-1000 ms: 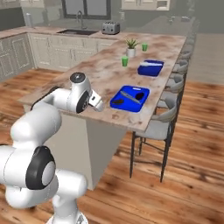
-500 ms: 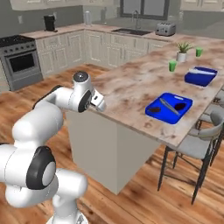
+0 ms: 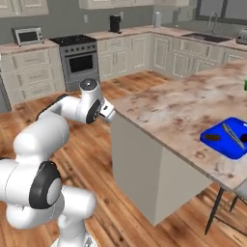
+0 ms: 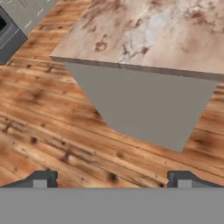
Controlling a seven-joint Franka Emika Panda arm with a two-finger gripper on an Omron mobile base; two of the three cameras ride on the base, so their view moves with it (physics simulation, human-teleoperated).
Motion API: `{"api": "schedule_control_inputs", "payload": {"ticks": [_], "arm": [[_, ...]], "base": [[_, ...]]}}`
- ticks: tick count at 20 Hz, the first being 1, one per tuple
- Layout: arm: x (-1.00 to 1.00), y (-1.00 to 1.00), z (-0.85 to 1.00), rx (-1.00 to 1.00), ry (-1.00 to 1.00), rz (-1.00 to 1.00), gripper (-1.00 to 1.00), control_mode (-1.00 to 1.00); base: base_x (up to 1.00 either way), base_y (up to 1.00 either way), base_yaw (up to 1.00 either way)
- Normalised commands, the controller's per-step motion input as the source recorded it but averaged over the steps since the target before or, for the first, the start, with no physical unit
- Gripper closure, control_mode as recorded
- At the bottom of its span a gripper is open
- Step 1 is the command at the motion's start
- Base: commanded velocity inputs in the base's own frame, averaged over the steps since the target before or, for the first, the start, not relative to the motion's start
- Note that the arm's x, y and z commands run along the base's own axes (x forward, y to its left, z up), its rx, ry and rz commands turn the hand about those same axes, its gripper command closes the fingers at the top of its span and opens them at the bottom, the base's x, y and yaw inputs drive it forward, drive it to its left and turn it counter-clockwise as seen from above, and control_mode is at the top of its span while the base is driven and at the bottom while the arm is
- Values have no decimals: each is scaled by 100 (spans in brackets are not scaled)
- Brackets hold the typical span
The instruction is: Gather the eggplant and sweet potato from the fridge and place them on a tray on the dining counter. Then gather the steak and chicken drumstick from the fridge and place them on the other tray.
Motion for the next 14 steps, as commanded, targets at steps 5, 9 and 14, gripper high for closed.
{"api": "schedule_control_inputs", "payload": {"ticks": [5, 9, 14], "arm": [[0, 0, 0, 0, 0, 0, -100, 100], [0, 0, 0, 0, 0, 0, -100, 100], [0, 0, 0, 0, 0, 0, -100, 100]], "base": [[2, 10, 47], [17, 18, 44], [29, 22, 42]]}}
